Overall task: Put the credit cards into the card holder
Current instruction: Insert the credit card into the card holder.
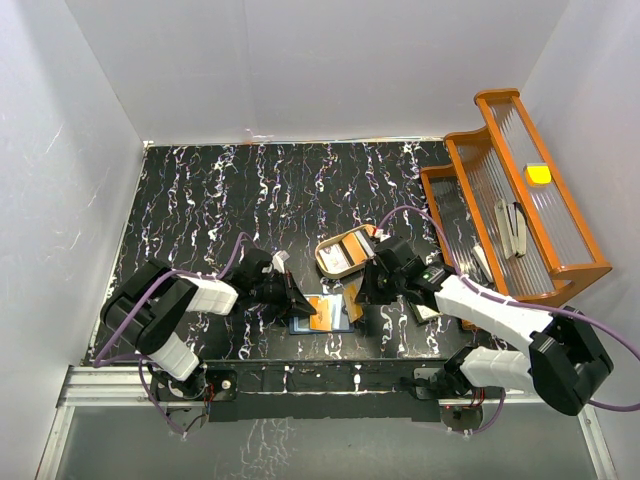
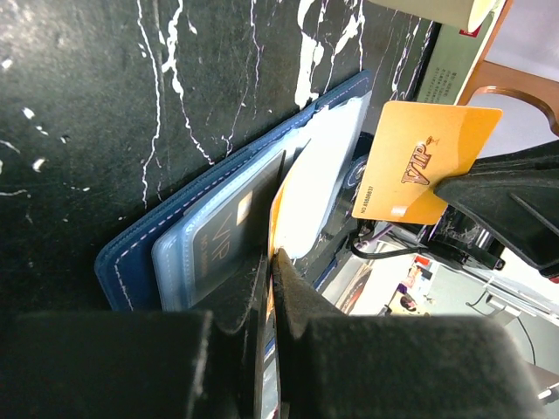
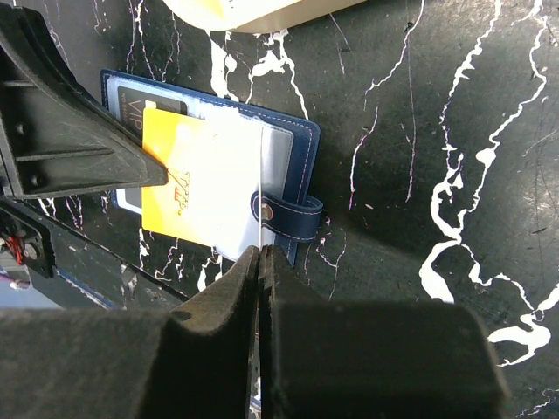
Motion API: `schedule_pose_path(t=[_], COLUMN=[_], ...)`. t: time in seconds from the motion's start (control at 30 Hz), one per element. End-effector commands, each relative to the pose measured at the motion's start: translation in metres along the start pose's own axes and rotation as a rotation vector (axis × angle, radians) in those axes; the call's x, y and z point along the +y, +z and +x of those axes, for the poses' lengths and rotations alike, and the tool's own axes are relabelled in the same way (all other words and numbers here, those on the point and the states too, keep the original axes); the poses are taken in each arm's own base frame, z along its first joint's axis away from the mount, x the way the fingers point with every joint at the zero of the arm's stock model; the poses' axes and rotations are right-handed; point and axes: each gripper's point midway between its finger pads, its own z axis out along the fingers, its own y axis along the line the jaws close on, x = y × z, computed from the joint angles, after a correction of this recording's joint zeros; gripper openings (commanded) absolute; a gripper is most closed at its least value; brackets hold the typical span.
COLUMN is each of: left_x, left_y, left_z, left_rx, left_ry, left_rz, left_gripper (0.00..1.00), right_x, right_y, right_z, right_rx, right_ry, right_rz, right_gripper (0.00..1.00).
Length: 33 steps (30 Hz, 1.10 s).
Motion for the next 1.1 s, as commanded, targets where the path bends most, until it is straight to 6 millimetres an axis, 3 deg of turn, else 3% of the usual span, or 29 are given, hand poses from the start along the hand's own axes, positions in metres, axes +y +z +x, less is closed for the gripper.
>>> schedule_pose_path(t=[0.0,0.17,0.47,0.7,1.07], left_x=[0.028,0.03,0.031,0.035,0.033], left_y=[-0.002,-0.006,-0.011,-0.004,-0.014], left_z=[0.002,0.0,-0.004,-0.002,-0.016], left_rx=[-0.035,-0.016,-0.037,-0.07,-0.175], left_ry=[0.0,0.07,0.091,0.022,0.058], left_rz=[-0.118,-0.165,-0.199,-0.149,-0.169], left_gripper=[0.0,0.0,0.0,0.0,0.0], right_x=[0.009,0.009,-0.018,-0.021,-0.023], right_y=[0.0,0.007,0.021,0.021,0.02], right_z=[-0.007,0.002,0.016,0.018,0.02], right_rx=[-0.029,0.005,0.042,0.044,0.04], right_ry=[0.015,0.019,0.017,0.014,0.014], right_rz=[-0.036,-0.053,0.044,0.053,0.056], right_gripper=[0.0,0.0,0.0,0.0,0.0])
